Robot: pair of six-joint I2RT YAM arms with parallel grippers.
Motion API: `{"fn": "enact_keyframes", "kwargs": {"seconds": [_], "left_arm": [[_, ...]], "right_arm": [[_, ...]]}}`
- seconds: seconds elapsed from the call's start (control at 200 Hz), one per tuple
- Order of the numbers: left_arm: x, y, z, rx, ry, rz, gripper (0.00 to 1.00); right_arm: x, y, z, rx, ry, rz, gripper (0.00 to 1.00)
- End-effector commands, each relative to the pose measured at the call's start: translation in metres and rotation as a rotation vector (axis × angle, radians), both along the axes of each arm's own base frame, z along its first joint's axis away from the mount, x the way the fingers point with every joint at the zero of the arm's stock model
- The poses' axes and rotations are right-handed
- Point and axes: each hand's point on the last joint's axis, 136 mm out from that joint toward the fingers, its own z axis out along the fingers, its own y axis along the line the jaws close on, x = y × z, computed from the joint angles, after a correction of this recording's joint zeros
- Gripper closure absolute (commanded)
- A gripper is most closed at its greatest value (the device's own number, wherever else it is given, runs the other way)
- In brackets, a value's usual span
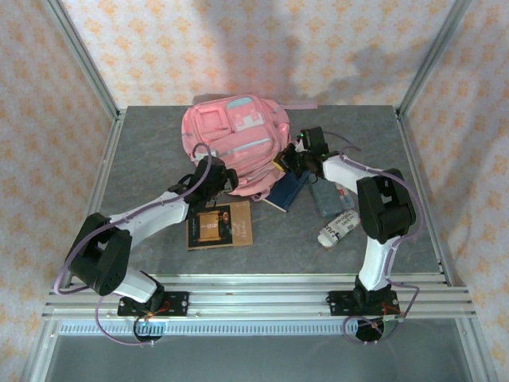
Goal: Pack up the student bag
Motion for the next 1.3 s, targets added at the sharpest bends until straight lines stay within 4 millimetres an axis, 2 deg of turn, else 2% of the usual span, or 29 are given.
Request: {"fn": "enact_keyframes", "kwargs": {"seconds": [0.0,0.17,0.305,0.435,0.611,0.661,0.816,0.921,0.991,1.046,1.106,1.171,1.231,1.296], "left_arm": [[0.002,-0.027,0.002,-0.123,0.031,-0.063,0.38],[0.003,-0.041,-0.004,-0.162,0.056,-0.084,0.36],[0.0,-0.054,-0.011,-0.158,0.058,-0.118,0.34],[0.005,-0.064,-0.014,-0.176,0.059,-0.137,0.34],[0.018,-0.057,-0.026,-0.091,0.079,-0.079,0.34],[0.02,-0.05,-0.031,-0.061,0.087,-0.049,0.38],[0.019,-0.034,-0.042,-0.03,0.108,-0.001,0.6],[0.016,-0.027,-0.046,-0.018,0.119,0.007,0.71],[0.014,-0.027,-0.047,-0.021,0.124,-0.007,0.85],[0.013,-0.031,-0.048,-0.031,0.129,-0.024,0.9],[0.012,-0.034,-0.047,-0.043,0.135,-0.034,1.0],[0.012,-0.033,-0.048,-0.044,0.135,-0.034,1.0],[0.012,-0.031,-0.05,-0.031,0.134,-0.03,0.9],[0.012,-0.031,-0.053,-0.02,0.139,-0.035,0.86]], "right_arm": [[0.019,-0.006,0.047,0.032,-0.162,-0.054,1.0],[0.016,-0.002,0.04,0.036,-0.151,-0.048,1.0],[0.016,0.001,0.041,0.047,-0.154,-0.038,1.0],[0.013,0.007,0.043,0.053,-0.157,-0.024,1.0],[0.007,0.012,0.044,0.06,-0.162,-0.011,1.0],[0.006,0.012,0.045,0.061,-0.161,-0.01,1.0],[0.003,0.012,0.049,0.064,-0.172,-0.006,1.0],[0.003,0.013,0.051,0.067,-0.178,-0.004,1.0],[0.004,0.013,0.053,0.071,-0.18,-0.007,1.0],[0.004,0.013,0.053,0.073,-0.181,-0.008,1.0],[0.004,0.013,0.051,0.073,-0.176,-0.009,1.0],[0.004,0.013,0.051,0.074,-0.173,-0.011,1.0],[0.004,0.014,0.051,0.081,-0.173,-0.01,1.0],[0.003,0.014,0.052,0.086,-0.173,-0.009,1.0]]}}
